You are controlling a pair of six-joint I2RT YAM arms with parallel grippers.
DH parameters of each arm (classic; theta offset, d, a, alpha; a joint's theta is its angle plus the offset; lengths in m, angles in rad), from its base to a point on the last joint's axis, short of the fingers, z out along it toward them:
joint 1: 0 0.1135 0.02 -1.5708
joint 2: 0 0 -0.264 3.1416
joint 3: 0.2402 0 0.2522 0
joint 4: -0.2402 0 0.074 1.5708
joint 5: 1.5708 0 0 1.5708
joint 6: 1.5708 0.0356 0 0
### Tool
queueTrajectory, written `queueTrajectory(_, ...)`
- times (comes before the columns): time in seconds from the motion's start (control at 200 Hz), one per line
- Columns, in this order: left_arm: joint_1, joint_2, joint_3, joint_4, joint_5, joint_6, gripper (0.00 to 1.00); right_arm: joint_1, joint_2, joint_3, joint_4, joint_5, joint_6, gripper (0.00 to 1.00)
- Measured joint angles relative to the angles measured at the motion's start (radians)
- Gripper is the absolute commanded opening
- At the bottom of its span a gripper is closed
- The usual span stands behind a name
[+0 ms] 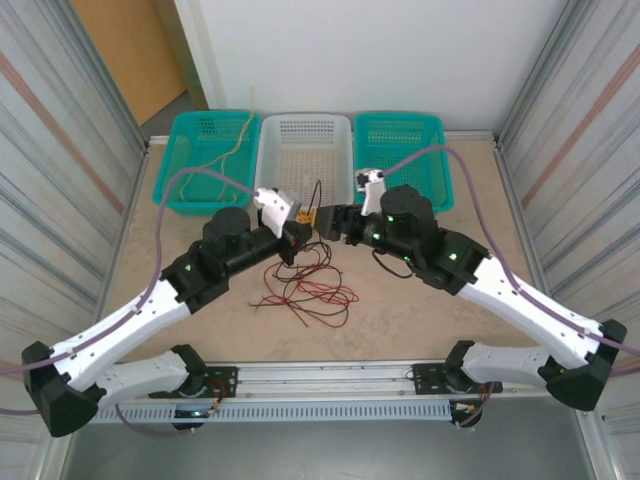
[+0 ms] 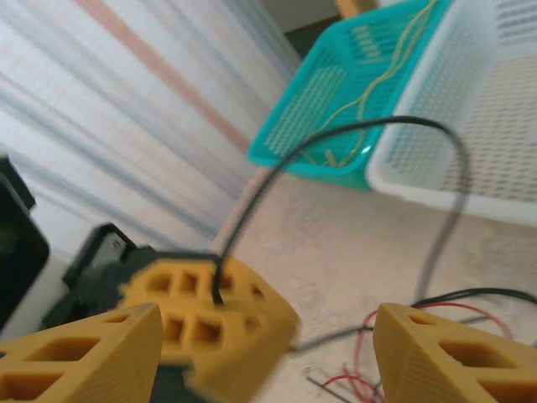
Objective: Untangle the cables
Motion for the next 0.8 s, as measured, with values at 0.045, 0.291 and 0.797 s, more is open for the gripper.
queueTrajectory(0.045, 0.034, 0.040, 0.053, -0.018, 0.001, -0.011, 0.00, -0.019, -0.042, -0.017, -0.026, 0.023, -0.001, 0.71)
queueTrajectory(0.291, 0.217, 0.259, 0.336, -0.058, 0.039, -0.080, 0.00, -0.089, -0.320, -0.212, -0.166, 0.117, 0.025, 0.71)
queueTrajectory(0.797, 0.335, 0.697, 0.671, -0.140, 0.052, -0.128, 0.84, -0.093, -0.497, -0.336, -0.428, 0.139, 0.075, 0.68)
